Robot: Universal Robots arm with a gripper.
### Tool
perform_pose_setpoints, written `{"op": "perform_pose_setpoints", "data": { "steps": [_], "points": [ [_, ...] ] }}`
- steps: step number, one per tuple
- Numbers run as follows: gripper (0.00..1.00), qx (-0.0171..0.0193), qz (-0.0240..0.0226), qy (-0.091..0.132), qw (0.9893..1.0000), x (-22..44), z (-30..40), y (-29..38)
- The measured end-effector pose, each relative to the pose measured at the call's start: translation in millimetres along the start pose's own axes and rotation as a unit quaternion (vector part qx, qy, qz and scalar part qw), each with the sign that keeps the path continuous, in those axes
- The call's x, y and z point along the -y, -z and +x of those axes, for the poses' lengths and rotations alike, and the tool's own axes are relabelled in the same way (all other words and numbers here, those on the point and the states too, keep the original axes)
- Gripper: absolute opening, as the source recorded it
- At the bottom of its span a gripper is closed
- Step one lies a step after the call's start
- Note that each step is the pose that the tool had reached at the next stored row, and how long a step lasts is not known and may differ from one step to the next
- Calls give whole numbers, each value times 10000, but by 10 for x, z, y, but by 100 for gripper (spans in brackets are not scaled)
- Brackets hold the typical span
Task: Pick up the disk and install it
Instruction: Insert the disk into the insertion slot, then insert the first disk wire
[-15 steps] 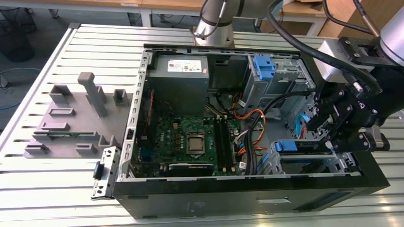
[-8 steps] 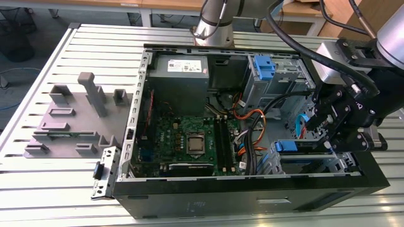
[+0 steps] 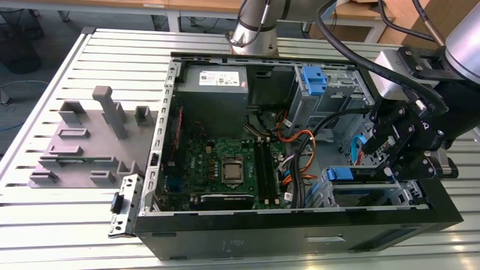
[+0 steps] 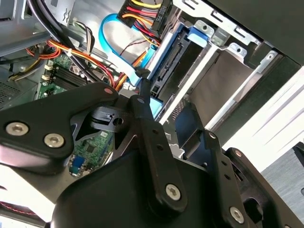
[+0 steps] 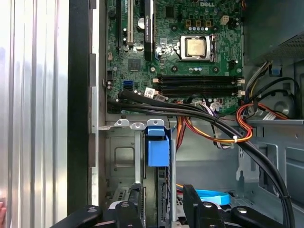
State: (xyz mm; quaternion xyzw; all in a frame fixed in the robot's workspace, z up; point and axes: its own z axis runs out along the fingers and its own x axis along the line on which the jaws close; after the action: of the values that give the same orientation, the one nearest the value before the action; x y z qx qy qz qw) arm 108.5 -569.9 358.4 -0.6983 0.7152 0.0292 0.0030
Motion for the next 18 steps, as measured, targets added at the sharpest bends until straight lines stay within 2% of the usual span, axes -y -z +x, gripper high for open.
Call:
{"op": "perform_pose_setpoints", "data": {
  "steps": [8, 18],
  "points": [
    [48, -2, -1, 27, 10000, 0, -10, -13],
    [48, -2, -1, 27, 10000, -1, -10, 3]
  ]
}}
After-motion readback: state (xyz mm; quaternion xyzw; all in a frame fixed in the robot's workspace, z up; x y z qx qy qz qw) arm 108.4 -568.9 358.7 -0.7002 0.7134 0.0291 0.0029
